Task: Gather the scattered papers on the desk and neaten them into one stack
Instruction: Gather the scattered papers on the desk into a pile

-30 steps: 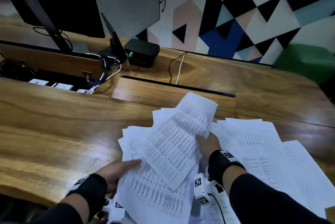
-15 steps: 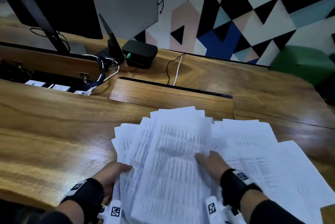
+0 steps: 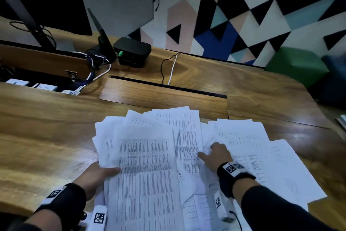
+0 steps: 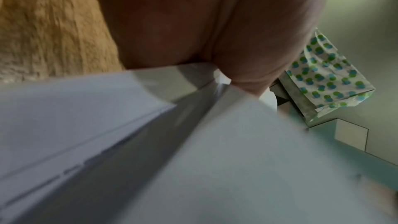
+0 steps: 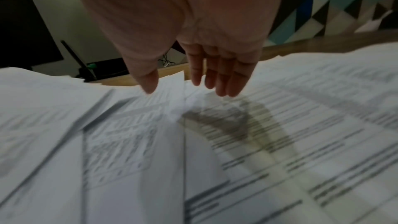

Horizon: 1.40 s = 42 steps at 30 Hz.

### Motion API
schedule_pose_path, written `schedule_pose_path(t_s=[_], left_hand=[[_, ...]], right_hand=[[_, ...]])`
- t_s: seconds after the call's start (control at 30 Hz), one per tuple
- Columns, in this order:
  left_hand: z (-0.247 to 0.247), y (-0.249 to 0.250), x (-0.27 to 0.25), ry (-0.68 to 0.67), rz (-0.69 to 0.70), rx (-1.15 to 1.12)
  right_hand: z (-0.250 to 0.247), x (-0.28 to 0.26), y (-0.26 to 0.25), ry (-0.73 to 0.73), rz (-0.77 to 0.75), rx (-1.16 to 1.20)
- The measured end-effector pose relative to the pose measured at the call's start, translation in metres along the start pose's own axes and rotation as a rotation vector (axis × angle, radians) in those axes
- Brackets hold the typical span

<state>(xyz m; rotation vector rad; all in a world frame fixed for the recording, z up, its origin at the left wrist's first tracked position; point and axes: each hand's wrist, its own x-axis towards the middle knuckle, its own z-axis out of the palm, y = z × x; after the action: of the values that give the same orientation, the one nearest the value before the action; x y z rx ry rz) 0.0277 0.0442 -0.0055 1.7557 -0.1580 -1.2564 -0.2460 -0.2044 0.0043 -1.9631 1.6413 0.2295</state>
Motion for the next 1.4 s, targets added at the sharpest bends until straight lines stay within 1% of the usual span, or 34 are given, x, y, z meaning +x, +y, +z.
schedule_pose_path(t_s=[0.03,0.1,0.17,0.23,0.37,0.43,0.53,0.6,0.67,0.77,0.8,0.87,0.93,1.03,1.1,1.17,1.23,1.33,1.4], left_hand=[[0.0,-0.003,0.001,0.043,0.008,0.005],[-0.003,-0.012,0.005,0.155,0.033,0.039],[-0.002,-0.021,0.01,0.218,0.052,0.076],[0.001,-0.027,0.017,0.248,0.05,0.084],[0.011,-0.027,0.017,0.241,0.041,0.079],[0.011,-0.025,0.014,0.254,0.043,0.066],[0.005,-0.027,0.012,0.26,0.044,0.068],[0.0,-0.03,0.014,0.249,0.038,0.078],[-0.004,-0.03,0.014,0.228,0.033,0.085],[-0.008,-0.03,0.013,0.194,0.028,0.113],[-0.009,-0.03,0.012,0.189,0.031,0.112],[-0.01,-0.029,0.012,0.177,0.032,0.102],[-0.011,-0.029,0.012,0.17,0.025,0.101],[-0.013,-0.03,0.012,0.172,0.029,0.116],[-0.012,-0.029,0.01,0.172,0.028,0.115],[-0.01,-0.027,0.008,0.168,0.035,0.101],[-0.008,-0.027,0.005,0.165,0.036,0.084],[-0.005,-0.026,0.0,0.173,0.038,0.061],[-0.004,-0.027,0.001,0.195,0.041,0.06]], right_hand=[[-0.002,0.002,-0.003,-0.025,0.037,-0.034],[0.01,0.005,-0.014,-0.091,0.091,-0.067],[0.022,0.003,-0.024,-0.084,0.155,-0.052],[0.031,0.003,-0.032,-0.041,0.196,-0.03],[0.04,0.01,-0.036,-0.051,0.274,-0.061],[0.042,0.013,-0.041,-0.05,0.243,0.006],[0.041,0.015,-0.046,-0.071,0.099,0.22],[0.028,0.009,-0.047,-0.051,-0.023,0.297],[0.002,0.003,-0.042,-0.034,-0.133,0.324],[-0.056,-0.006,-0.022,-0.072,-0.232,0.22],[-0.076,-0.009,-0.014,-0.104,-0.245,0.169],[-0.106,-0.013,0.005,-0.18,-0.229,-0.007],[-0.117,-0.008,0.021,-0.237,-0.2,-0.28],[-0.111,0.004,0.032,-0.387,-0.259,-0.686],[-0.101,0.011,0.036,-0.471,-0.278,-0.825],[-0.091,0.018,0.037,-0.465,-0.285,-0.884],[-0.081,0.024,0.039,-0.391,-0.268,-0.901],[-0.064,0.032,0.049,-0.298,-0.227,-0.83],[-0.057,0.036,0.055,-0.272,-0.22,-0.774]])
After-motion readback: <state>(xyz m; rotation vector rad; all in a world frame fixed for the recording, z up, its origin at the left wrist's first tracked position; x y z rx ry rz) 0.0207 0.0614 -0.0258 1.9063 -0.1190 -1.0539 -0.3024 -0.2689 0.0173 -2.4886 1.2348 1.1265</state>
